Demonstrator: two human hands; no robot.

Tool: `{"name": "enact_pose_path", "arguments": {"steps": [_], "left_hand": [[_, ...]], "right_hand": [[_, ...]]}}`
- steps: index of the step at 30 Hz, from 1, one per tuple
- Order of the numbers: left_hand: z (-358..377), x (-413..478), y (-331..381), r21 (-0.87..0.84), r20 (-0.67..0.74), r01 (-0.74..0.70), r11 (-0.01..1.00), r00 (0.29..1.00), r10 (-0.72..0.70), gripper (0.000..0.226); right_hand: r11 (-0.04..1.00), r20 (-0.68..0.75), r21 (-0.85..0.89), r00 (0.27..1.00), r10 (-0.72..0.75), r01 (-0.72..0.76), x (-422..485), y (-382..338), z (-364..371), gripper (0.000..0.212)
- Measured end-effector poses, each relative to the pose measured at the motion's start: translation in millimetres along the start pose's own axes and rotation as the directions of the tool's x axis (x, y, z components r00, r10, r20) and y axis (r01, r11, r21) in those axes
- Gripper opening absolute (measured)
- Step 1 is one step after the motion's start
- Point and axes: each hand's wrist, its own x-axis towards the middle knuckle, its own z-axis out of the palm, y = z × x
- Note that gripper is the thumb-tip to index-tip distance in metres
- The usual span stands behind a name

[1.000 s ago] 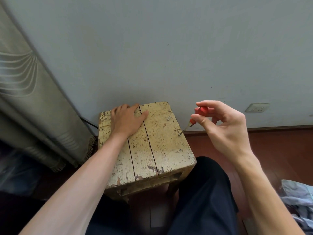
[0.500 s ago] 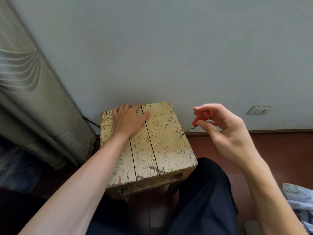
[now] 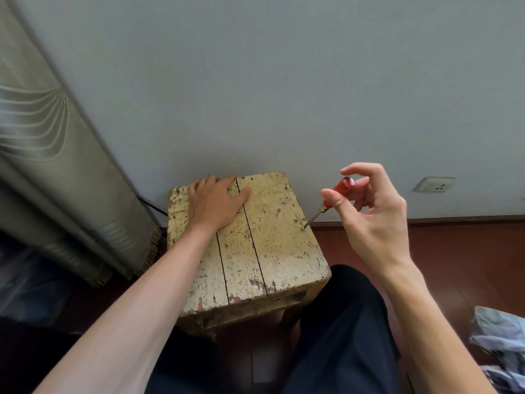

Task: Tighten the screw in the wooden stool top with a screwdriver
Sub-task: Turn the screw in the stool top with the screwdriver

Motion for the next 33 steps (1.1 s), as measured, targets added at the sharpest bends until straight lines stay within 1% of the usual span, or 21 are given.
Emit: {"name": "enact_pose_path", "arguments": {"steps": [4,6,8,10,12,15,17,20,23,26,28,29,31,33], "left_hand": [[1,0,-1,-0.002,0.003,0.005,1.0,1.0,-0.005,0.078],[1,0,0,0.004,0.002,0.002,1.0,1.0,-0.002,0.077],[0,1,0,0.002,0.003,0.002,1.0,1.0,-0.002,0.077],[0,0,0,0.001,0.001,0.004,1.0,1.0,-0.004,0.077],[0,0,0,0.001,0.004,0.006,1.0,1.0,-0.006,0.077],[-1,0,1,0.004,0.003,0.005,1.0,1.0,-0.005,0.077],[-1,0,1,0.003,0.005,0.006,1.0,1.0,-0.006,0.077],[-1,0,1,0.004,0.002,0.005,1.0,1.0,-0.005,0.076],[-1,-1,1,0.003,0.003,0.006,1.0,1.0,-0.006,0.077],[-1,-1,1,0.007,0.001,0.005,1.0,1.0,-0.005,0.077],[-1,-1,1,0.004,0.003,0.003,1.0,1.0,-0.003,0.076],[0,-1,1,0.003,0.0,0.003,1.0,1.0,-0.003,0.076],[0,-1,1,0.002,-0.003,0.005,1.0,1.0,-0.005,0.077],[0,0,1,0.002,-0.007,0.003,1.0,1.0,-0.003,0.077]], "right_hand": [[0.999,0.02,-0.001,0.999,-0.034,0.034,-2,2,-3,0.03],[0.999,0.09,0.031,0.995,-0.033,0.031,-1,4,-11,0.038],[0.999,0.186,0.022,0.981,-0.046,0.042,0,7,-20,0.045],[0.999,0.255,0.042,0.966,-0.043,0.033,2,9,-25,0.048],[0.995,0.286,0.095,0.958,-0.027,0.0,1,9,-26,0.047],[0.994,0.258,0.104,0.965,-0.045,0.018,0,9,-23,0.047],[0.995,0.222,0.097,0.974,-0.054,0.033,1,9,-21,0.043],[0.998,0.134,0.026,0.989,-0.056,0.053,0,7,-15,0.032],[0.999,0.056,0.004,0.998,-0.032,0.031,-2,6,-9,0.029],[0.999,0.051,0.006,0.998,-0.049,0.048,-3,6,-6,0.031],[0.998,0.093,-0.014,0.993,-0.067,0.068,-2,6,-10,0.038],[0.997,0.14,-0.016,0.988,-0.072,0.075,-1,7,-14,0.043],[0.997,0.255,0.013,0.964,-0.078,0.078,1,8,-21,0.05],[0.997,0.329,0.062,0.942,-0.068,0.05,2,8,-26,0.053]]}}
